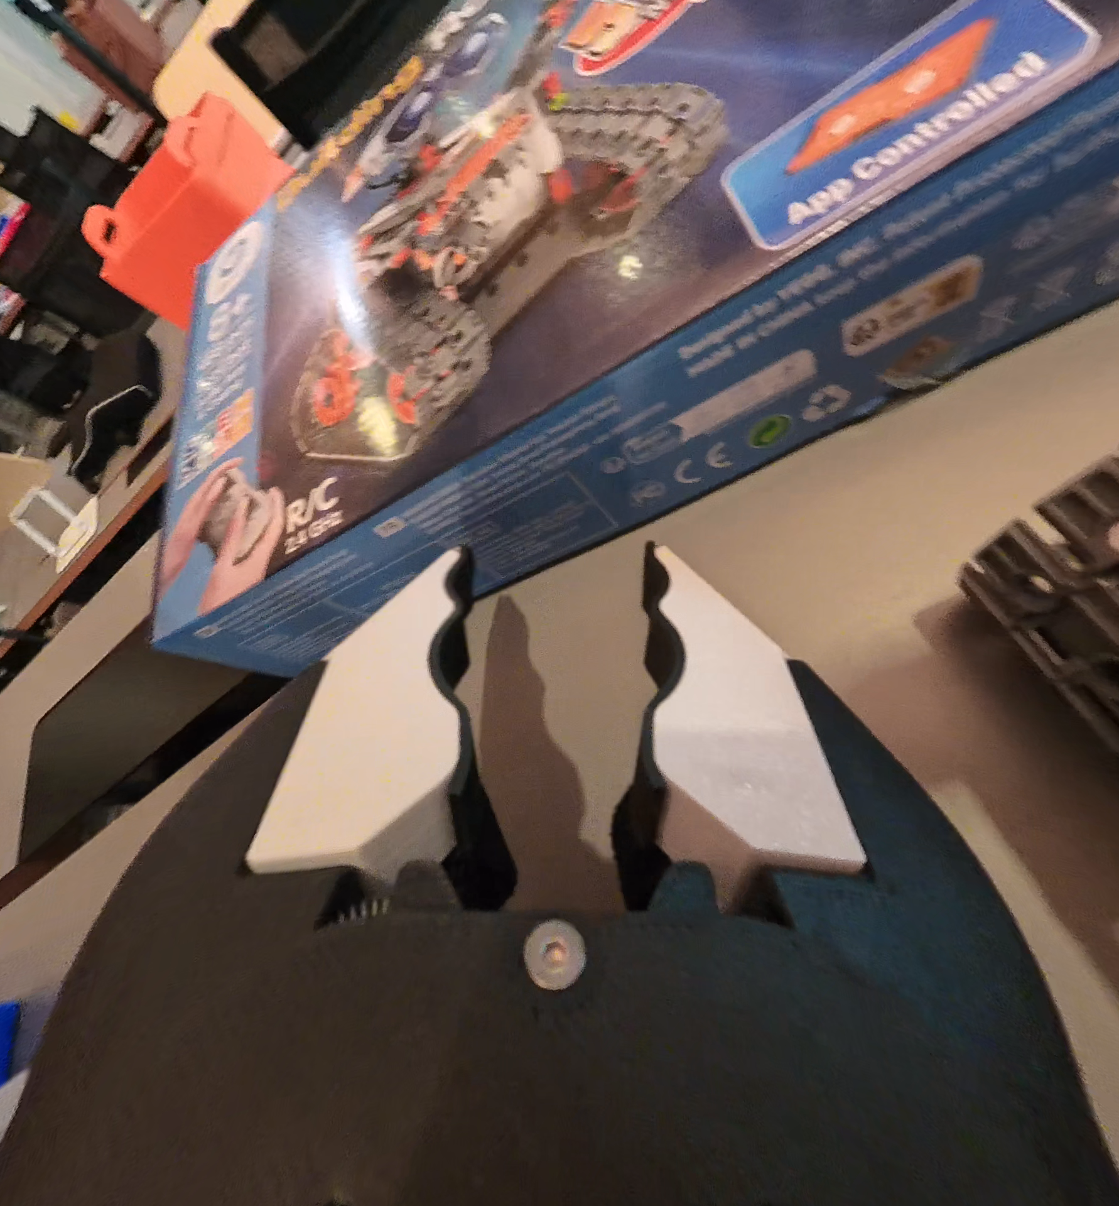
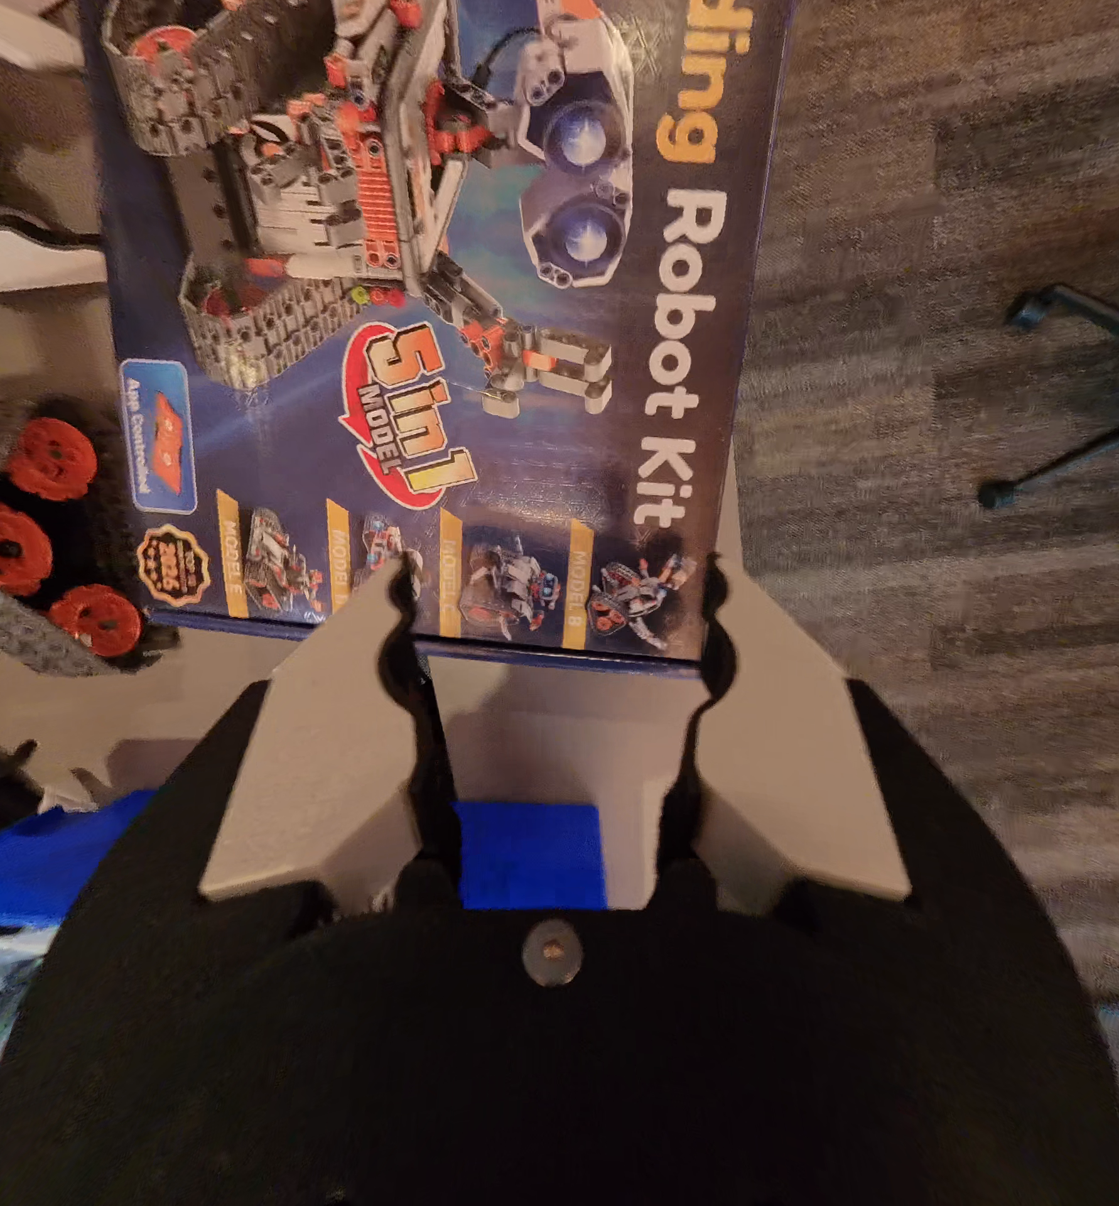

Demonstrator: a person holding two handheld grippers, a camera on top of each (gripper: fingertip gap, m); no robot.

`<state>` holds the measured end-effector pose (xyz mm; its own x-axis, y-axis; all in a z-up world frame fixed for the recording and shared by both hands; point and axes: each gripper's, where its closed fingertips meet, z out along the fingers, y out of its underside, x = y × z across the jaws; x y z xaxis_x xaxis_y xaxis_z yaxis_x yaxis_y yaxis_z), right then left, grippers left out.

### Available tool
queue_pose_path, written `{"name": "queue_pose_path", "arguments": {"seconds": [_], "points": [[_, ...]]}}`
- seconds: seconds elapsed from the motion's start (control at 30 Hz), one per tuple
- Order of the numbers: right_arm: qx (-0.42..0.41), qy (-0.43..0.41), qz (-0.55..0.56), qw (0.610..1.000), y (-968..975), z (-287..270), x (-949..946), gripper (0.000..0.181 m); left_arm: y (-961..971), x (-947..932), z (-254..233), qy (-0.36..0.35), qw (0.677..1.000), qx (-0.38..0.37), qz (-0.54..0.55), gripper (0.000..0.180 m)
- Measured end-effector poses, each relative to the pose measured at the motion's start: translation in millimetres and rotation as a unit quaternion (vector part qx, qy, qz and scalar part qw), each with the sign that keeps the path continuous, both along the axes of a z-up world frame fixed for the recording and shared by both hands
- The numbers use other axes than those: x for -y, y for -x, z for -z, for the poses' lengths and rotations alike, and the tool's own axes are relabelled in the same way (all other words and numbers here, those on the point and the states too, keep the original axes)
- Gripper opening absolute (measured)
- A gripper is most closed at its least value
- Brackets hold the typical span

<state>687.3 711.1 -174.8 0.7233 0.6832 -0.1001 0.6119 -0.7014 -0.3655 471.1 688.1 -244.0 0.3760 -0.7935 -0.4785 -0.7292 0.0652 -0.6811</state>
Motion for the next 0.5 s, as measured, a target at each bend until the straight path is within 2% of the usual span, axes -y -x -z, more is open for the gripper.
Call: {"name": "queue_pose_path", "arguments": {"seconds": [0.03,0.07,0.13,0.17,0.37,0.5], "points": [[0.011,0.008,0.014,1.000,2,4,3,0.099,3,-5,-3,-0.010,1.000,0.005,-0.019,0.057],[0.019,0.014,0.015,1.000,5,7,6,0.101,4,-10,-6,-0.017,0.999,0.012,-0.033,0.064],[0.031,0.015,0.028,0.999,8,14,9,0.106,3,-16,-7,-0.013,0.999,0.023,-0.047,0.089],[0.038,0.017,0.041,0.998,8,19,9,0.117,4,-21,-8,-0.012,0.998,0.030,-0.058,0.101],[0.064,0.014,0.030,0.997,5,37,14,0.113,-6,-22,-9,0.023,0.999,0.027,-0.021,0.103],[0.064,0.007,-0.003,0.998,5,35,12,0.096,-22,-10,-12,0.002,1.000,0.016,0.024,0.080]]}}
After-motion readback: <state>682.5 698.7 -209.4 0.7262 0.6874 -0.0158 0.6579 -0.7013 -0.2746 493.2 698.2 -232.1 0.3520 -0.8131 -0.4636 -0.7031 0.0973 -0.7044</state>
